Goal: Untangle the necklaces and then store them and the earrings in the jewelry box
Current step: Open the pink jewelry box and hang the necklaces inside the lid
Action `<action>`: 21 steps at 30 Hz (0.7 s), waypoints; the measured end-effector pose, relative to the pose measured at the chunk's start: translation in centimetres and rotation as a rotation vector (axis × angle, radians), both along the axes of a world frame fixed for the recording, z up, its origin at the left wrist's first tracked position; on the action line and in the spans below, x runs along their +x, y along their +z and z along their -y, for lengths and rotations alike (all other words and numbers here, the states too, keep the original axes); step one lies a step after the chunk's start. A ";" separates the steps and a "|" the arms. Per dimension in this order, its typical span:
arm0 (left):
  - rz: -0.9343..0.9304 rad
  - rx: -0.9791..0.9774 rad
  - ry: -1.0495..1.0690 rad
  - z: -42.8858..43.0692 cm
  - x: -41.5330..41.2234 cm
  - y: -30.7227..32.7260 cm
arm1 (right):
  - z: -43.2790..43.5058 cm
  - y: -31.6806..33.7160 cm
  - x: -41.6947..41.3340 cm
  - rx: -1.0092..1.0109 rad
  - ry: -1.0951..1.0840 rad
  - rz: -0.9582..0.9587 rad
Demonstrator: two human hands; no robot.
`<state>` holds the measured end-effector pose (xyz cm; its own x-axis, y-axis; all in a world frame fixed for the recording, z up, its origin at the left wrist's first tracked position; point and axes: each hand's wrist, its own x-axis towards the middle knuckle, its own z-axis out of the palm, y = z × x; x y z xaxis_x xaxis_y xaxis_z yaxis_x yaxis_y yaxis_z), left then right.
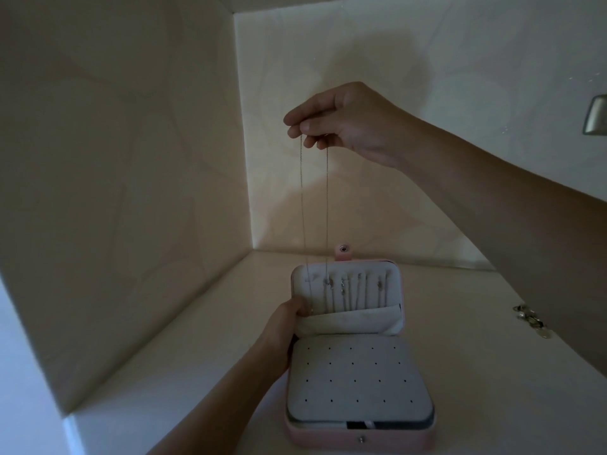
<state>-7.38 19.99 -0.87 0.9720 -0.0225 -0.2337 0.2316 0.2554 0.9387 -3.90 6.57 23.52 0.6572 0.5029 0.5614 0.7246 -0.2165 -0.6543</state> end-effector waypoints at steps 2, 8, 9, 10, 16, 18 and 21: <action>-0.011 -0.002 0.001 0.0 0.1 0.0 | 0.0 0.0 0.1 -0.004 -0.003 0.005; 0.001 -0.051 -0.035 0.0 0.6 0.0 | 0.0 -0.2 0.7 -0.012 -0.004 0.008; -0.002 -0.050 -0.035 0.0 0.6 -0.1 | 0.0 -0.2 0.8 -0.018 -0.004 0.007; -0.004 -0.041 -0.038 0.0 0.7 -0.1 | 0.0 -0.3 0.9 -0.027 -0.001 0.006; 0.025 -0.044 -0.064 -0.2 0.8 -0.1 | -0.4 -1.1 0.8 -0.100 0.027 0.016; 0.029 -0.055 -0.059 -0.3 0.9 -0.2 | -0.7 -1.2 0.7 -0.097 0.032 0.021; 0.044 -0.081 -0.075 -0.3 1.0 0.0 | -1.1 -1.5 0.6 -0.141 0.062 0.029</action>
